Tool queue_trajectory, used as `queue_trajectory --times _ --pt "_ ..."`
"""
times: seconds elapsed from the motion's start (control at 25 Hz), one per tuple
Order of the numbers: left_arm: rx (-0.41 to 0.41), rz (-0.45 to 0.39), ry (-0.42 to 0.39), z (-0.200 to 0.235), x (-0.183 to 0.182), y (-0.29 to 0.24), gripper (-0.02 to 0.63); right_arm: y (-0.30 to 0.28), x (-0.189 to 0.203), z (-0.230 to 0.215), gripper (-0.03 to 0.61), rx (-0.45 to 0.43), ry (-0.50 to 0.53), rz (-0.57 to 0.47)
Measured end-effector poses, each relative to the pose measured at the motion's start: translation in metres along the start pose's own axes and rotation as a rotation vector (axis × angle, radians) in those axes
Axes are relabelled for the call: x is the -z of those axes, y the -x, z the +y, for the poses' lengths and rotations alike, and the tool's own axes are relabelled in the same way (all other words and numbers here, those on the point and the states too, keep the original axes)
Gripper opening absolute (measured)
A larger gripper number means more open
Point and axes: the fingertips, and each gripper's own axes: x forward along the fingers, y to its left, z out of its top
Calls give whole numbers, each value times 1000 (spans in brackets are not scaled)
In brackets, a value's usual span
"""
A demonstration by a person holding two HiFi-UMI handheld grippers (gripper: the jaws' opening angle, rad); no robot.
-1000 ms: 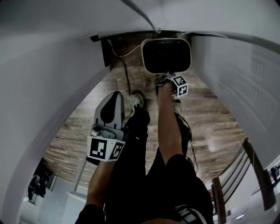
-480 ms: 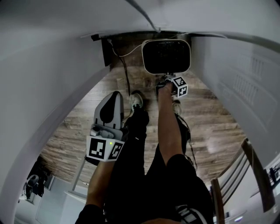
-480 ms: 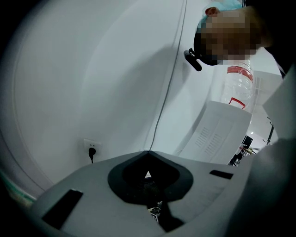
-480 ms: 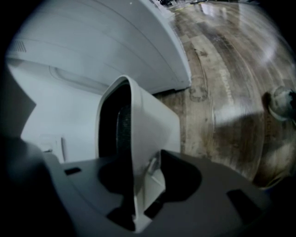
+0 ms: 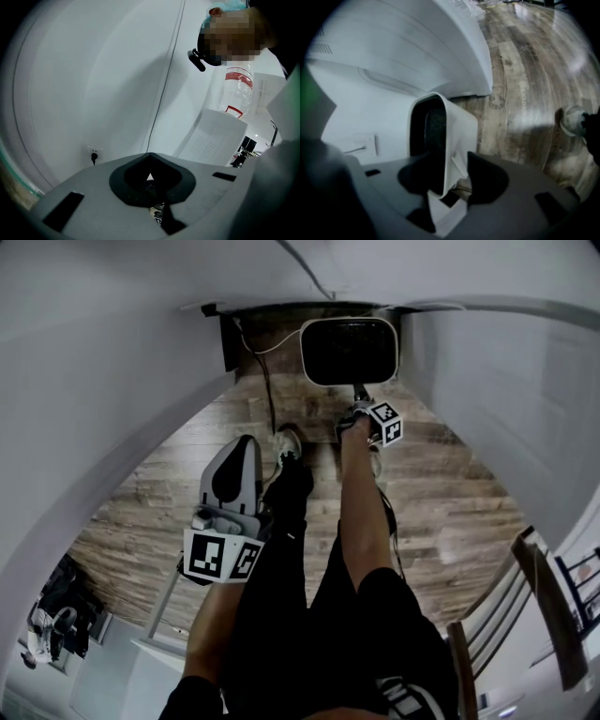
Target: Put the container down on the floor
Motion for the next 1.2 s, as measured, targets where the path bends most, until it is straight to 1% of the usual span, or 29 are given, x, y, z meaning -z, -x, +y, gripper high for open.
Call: queue_trajectory --times 0.12,0.2,0.24,0.44,0.52,0.6,0.72,0.92,1.0,1.2 --pt "-4 -9 9 -13 -16 17 26 30 6 9 196 -2 43 31" --pt "-4 -18 15 -21 -31 27 26 52 10 23 196 -5 100 56" --pt "-4 -24 20 -24 -39 32 26 64 13 33 196 -7 145 70" --pt "-22 -48 57 -31 -83 64 26 131 41 101 188 -11 439 133" --pt "-24 -70 55 -36 -100 78 26 159 49 133 153 -18 549 139" --pt "-23 -89 51 -44 -114 93 26 193 59 170 94 -39 667 145" --pt "-20 -107 50 -58 -135 116 26 249 76 223 75 -96 832 155" --pt "10 -118 17 -87 -175 148 26 351 106 306 58 -219 1049 151" --pt "30 -123 -13 -100 -191 156 26 391 112 341 49 -278 1153 111" --pt "58 -155 -62 -123 -222 176 26 487 125 419 37 -419 1424 -49"
